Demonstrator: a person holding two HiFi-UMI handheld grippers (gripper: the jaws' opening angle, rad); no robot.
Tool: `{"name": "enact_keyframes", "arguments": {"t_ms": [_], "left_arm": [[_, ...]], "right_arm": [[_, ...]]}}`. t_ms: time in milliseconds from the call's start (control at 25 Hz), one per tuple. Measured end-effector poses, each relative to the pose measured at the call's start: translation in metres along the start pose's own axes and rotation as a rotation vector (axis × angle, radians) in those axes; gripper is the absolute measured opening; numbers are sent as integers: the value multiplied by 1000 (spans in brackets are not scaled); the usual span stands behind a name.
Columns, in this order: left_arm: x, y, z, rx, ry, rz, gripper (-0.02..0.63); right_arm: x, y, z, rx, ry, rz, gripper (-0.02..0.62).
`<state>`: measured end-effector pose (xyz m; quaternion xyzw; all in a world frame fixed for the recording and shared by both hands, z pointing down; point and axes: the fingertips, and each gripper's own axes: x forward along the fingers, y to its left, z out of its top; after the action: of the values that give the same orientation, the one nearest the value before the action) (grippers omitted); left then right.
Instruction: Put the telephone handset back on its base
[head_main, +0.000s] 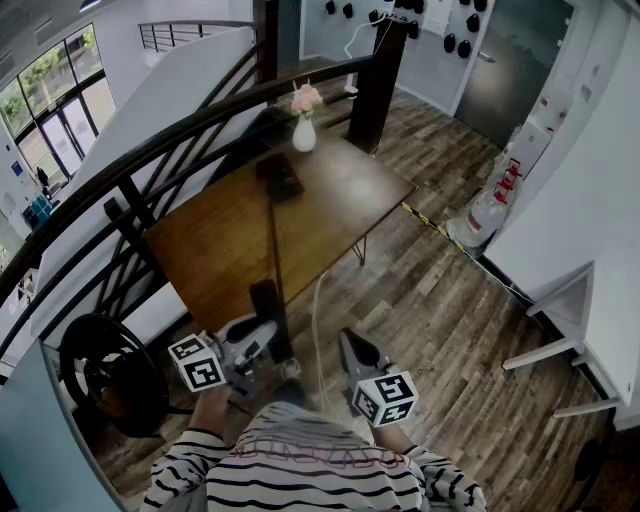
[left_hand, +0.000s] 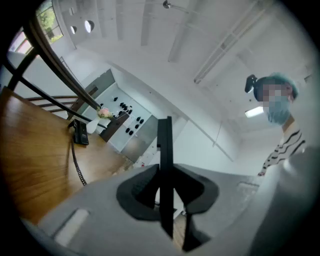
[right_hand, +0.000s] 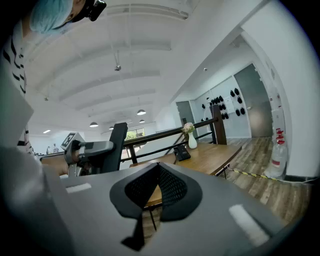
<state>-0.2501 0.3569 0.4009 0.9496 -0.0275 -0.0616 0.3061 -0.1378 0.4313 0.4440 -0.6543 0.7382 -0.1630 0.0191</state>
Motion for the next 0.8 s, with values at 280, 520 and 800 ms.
{"name": "enact_keyframes", "arguments": {"t_ms": [280, 520, 800], "left_arm": [[14, 24, 10, -13, -5, 15, 77], [42, 73, 32, -39, -10, 14, 75], [85, 142, 71, -67, -7, -3, 75]], "right_arm": [[23, -16, 7, -12, -7, -4, 2], [72, -46, 24, 2, -11, -17, 2], [151, -85, 55, -13, -11, -19, 2]]}}
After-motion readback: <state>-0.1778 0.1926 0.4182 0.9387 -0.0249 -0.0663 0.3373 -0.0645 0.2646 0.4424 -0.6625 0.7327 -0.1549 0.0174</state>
